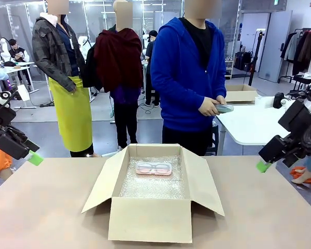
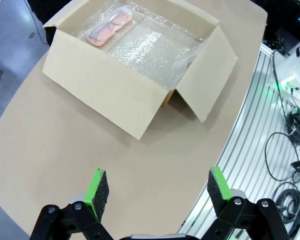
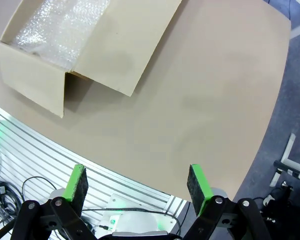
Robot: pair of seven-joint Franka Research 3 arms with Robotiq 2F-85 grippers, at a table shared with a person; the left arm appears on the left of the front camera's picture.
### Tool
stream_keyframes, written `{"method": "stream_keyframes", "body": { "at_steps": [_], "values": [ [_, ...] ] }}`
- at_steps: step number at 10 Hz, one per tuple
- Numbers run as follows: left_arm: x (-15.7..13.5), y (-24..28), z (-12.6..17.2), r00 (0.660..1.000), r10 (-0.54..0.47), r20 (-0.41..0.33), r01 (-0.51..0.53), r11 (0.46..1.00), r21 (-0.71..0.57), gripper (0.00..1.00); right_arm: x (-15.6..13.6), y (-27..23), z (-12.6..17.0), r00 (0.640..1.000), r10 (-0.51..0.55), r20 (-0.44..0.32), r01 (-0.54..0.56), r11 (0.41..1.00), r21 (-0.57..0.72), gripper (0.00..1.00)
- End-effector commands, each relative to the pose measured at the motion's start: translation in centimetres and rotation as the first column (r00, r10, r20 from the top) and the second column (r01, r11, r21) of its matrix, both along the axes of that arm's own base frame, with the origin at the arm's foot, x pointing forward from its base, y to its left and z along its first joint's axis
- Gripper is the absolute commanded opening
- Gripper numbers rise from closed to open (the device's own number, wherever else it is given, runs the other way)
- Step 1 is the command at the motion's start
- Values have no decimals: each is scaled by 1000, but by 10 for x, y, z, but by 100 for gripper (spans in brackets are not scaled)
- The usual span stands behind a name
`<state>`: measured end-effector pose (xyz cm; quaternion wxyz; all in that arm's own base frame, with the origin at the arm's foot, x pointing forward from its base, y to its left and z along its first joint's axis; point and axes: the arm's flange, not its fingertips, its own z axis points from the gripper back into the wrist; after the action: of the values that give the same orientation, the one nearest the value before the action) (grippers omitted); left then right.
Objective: Pack the glasses set securely to prepare it for shipping.
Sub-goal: Put the Glasses case from the right side of the table into the Package Box.
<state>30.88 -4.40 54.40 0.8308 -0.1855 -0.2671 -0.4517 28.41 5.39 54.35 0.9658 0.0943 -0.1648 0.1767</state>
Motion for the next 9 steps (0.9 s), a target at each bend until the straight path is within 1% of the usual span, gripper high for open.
{"method": "stream_keyframes", "body": {
  "at_steps": [1, 9],
  "values": [
    [1, 2, 0, 1000, -27, 10, 27, 999, -21, 100, 1, 2, 0, 1000, -1, 13, 2, 1000, -14, 100],
    [1, 2, 0, 1000, -27, 10, 27, 999, -21, 100, 1, 2, 0, 1000, -1, 13, 2, 1000, -14, 100]
  ]
}}
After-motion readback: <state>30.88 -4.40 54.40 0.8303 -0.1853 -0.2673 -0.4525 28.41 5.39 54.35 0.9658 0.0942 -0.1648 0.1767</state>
